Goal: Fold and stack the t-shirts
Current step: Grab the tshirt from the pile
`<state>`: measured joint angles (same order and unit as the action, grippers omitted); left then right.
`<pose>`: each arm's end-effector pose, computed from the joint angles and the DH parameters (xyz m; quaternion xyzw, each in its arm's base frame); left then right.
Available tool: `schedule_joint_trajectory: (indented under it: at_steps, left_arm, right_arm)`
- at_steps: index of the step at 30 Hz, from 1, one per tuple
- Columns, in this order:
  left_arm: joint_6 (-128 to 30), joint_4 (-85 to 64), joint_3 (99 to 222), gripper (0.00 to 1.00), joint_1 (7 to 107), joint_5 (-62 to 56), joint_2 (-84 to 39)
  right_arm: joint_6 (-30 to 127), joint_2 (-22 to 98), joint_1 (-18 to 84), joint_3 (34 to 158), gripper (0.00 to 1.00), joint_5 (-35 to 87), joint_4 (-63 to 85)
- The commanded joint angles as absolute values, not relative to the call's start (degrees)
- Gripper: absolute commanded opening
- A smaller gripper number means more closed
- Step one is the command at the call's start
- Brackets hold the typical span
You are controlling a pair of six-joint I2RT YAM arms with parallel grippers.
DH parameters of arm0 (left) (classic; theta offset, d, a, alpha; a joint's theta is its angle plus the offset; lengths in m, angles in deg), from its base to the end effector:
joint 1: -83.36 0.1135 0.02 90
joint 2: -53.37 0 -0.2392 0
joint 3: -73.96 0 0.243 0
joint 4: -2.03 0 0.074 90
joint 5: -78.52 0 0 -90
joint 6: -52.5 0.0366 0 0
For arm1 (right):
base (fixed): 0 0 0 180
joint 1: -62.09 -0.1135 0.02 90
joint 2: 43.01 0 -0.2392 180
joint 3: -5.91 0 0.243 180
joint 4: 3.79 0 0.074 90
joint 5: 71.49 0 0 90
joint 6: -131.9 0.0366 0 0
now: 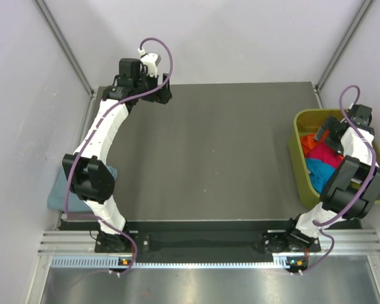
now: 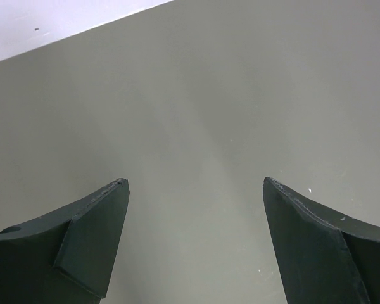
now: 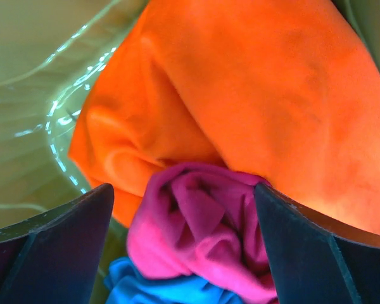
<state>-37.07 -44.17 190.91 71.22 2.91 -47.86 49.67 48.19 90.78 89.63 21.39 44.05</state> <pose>0.3841 -0.0919 0.3584 0.1561 0.8493 -0.1584 0.4788 0.2894 -0.1563 0.2301 0.2914 0.9087 -0.0305 0.2974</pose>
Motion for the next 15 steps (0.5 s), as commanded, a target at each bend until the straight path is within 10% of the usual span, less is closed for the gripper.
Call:
schedule_joint_trajectory:
  at_steps: [1,10,15]
  left_arm:
    - [-35.83,-43.38,193.64,0.91,70.62,2.4,-47.79]
    - [-35.65,-43.29,194.25,0.91,69.74,2.14,-49.19]
    - [-36.09,-42.68,194.43,0.91,69.39,1.62,-49.98]
  right_arm:
    - [50.34,48.92,91.8,92.54,0.9,20.36,41.89]
    - [50.51,46.64,91.97,93.24,0.04,23.87,43.03]
    - [50.78,42.95,91.45,97.45,0.0,27.12,44.17]
